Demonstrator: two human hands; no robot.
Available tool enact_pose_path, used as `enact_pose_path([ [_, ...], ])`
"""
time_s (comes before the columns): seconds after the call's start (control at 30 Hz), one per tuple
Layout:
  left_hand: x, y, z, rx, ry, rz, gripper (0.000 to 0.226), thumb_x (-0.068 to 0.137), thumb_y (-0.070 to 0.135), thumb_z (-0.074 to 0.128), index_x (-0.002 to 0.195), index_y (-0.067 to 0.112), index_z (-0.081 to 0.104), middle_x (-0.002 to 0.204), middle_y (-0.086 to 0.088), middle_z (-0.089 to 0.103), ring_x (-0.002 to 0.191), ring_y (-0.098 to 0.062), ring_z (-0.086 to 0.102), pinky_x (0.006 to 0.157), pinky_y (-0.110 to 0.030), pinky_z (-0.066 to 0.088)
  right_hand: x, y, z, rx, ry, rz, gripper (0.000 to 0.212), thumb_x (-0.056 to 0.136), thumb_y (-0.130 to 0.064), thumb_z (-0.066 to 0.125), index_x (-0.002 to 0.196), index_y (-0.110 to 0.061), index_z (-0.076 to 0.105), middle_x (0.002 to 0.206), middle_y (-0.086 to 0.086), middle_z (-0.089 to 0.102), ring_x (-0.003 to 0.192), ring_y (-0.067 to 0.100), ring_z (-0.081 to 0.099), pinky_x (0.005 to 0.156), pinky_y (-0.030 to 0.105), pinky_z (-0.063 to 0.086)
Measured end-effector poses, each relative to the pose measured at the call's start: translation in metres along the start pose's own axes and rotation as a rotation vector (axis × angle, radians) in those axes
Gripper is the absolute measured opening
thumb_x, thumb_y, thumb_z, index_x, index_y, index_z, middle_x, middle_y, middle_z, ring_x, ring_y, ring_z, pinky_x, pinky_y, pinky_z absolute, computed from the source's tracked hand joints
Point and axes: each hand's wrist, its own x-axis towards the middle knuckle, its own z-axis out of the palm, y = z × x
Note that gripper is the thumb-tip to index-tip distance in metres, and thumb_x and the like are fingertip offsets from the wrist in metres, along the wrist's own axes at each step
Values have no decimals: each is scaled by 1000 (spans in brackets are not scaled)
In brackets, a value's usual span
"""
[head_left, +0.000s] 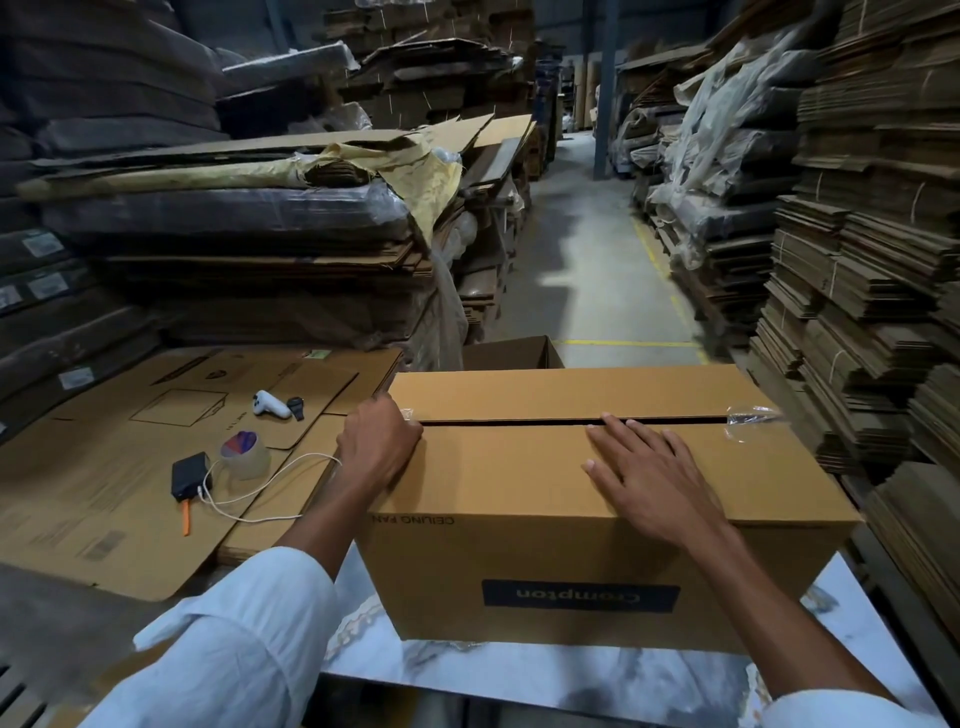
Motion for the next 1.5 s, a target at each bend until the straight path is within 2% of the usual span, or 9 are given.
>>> enact_pose_path([
  [0.27, -6, -3, -1, 85, 72, 104, 28, 92, 27, 53, 69, 12, 57, 63, -4, 52, 59, -24, 55, 52, -32, 39, 1, 2, 1, 7, 25, -7, 64, 102, -66, 14, 160, -41, 19, 169, -17, 7, 156, 9, 8, 126, 45, 3],
  [0.53, 17, -39, -22, -626, -161, -309, 36, 104, 31, 49, 87, 3, 63, 93, -21, 69, 84, -29, 64, 86, -50, 55, 0, 2, 0, -10, 33, 1, 64, 102, -66, 14, 160, -41, 18, 169, -17, 7, 156, 10, 5, 126, 44, 2],
  [0.77, 27, -76, -28, -1248, -301, -701, 31, 109, 16, 30, 122, -1, 52, 111, -24, 71, 93, -30, 73, 77, -46, 61, -1, 0, -5, -8, -1, -6, 65, 102, -66, 12, 161, -40, 12, 169, -16, 0, 156, 10, -7, 127, 44, -3],
  [0.93, 33, -92, -20, -1151, 38, -882, 35, 104, 6, 35, 137, 2, 46, 124, -21, 65, 112, -29, 68, 91, -39, 57, -3, 1, -6, -5, -1, -2, 64, 102, -66, 13, 161, -40, 12, 169, -17, 1, 156, 10, -4, 127, 44, -2],
  [1.07, 2, -36, -26, -687, 435, -163, 17, 102, 18, 49, 118, 18, 54, 115, -6, 60, 102, -22, 60, 83, -36, 52, -2, -3, -5, 5, 12, 2, 64, 102, -65, 14, 161, -39, 17, 169, -16, 4, 156, 10, -3, 126, 45, -2],
  [1.17, -30, 13, -12, -444, 16, 361, 28, 104, 37, 48, 130, 29, 57, 136, 0, 57, 122, -15, 52, 99, -37, 45, -1, -3, -3, 35, 23, 4, 65, 101, -66, 15, 160, -39, 20, 169, -16, 7, 156, 9, -1, 126, 45, -2],
  [1.23, -42, 32, 8, -152, -262, 581, 50, 102, 57, 36, 149, 41, 39, 163, 7, 28, 150, -18, 25, 120, -48, 24, -2, -1, -4, 54, 31, 7, 64, 101, -65, 19, 159, -38, 25, 169, -14, 10, 156, 10, 2, 127, 44, -2],
  [1.33, -45, 43, 33, 116, -335, 638, 62, 95, 74, 12, 154, 54, 13, 164, 13, -13, 153, -13, -13, 122, -50, -10, -2, 7, -8, 137, 90, 44, 57, 103, -58, 35, 153, -32, 40, 167, -8, 22, 155, 14, 14, 125, 41, 5],
  [1.5, -40, 38, 40, 194, -320, 617, 63, 91, 78, 3, 152, 60, 1, 164, 12, -20, 152, -17, -19, 122, -54, -11, -2, 40, -17, 78, 299, 233, 36, 101, -43, 50, 130, -28, 66, 149, 3, 48, 137, 21, 38, 117, 48, 27],
])
